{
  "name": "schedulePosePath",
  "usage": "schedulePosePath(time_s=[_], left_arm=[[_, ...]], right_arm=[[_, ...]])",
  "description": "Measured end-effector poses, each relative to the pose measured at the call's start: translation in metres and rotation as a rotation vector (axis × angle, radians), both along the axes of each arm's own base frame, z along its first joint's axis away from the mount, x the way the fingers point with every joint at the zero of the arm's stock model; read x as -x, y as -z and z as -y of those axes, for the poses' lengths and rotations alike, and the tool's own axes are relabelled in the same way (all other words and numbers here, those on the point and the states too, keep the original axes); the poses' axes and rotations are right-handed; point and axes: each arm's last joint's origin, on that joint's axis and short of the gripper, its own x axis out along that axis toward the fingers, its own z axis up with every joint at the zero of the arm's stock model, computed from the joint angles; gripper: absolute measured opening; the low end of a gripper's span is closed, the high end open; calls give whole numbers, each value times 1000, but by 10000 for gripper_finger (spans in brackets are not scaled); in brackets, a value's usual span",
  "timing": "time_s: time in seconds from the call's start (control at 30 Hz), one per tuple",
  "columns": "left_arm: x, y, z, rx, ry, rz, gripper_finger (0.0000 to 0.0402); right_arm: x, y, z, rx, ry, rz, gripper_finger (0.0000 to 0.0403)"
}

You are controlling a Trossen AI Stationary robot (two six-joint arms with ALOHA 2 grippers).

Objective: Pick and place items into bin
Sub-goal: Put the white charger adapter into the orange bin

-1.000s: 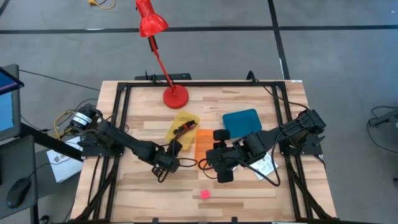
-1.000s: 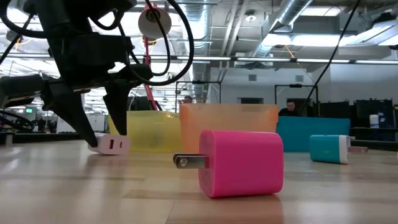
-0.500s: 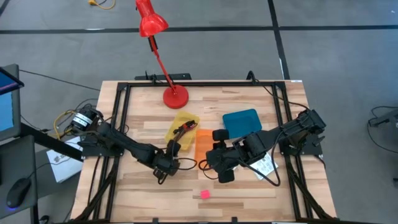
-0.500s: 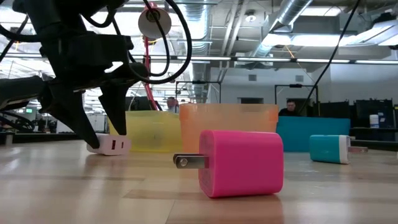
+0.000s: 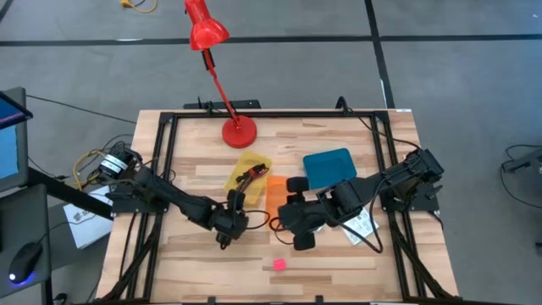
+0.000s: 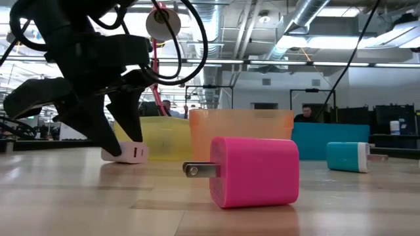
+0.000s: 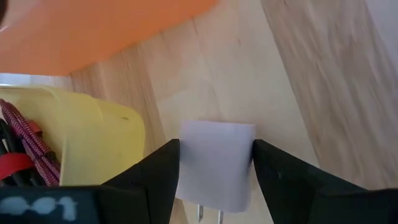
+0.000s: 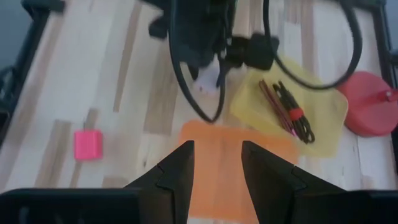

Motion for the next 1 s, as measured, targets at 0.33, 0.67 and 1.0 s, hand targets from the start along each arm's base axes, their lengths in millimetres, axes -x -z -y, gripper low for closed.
schedulePosePath(time_s=[0.33, 0.67, 1.0], left_arm=[[-1, -1, 0, 7, -4, 8, 188], [0, 0, 0, -34, 40, -5, 188], [1, 1, 2, 11, 131, -53, 226]], right_arm=[[-14, -13, -7, -88, 1, 195, 127], [-28, -20, 7, -219, 17, 267, 127], [-18, -6, 18, -301, 186, 79, 127]])
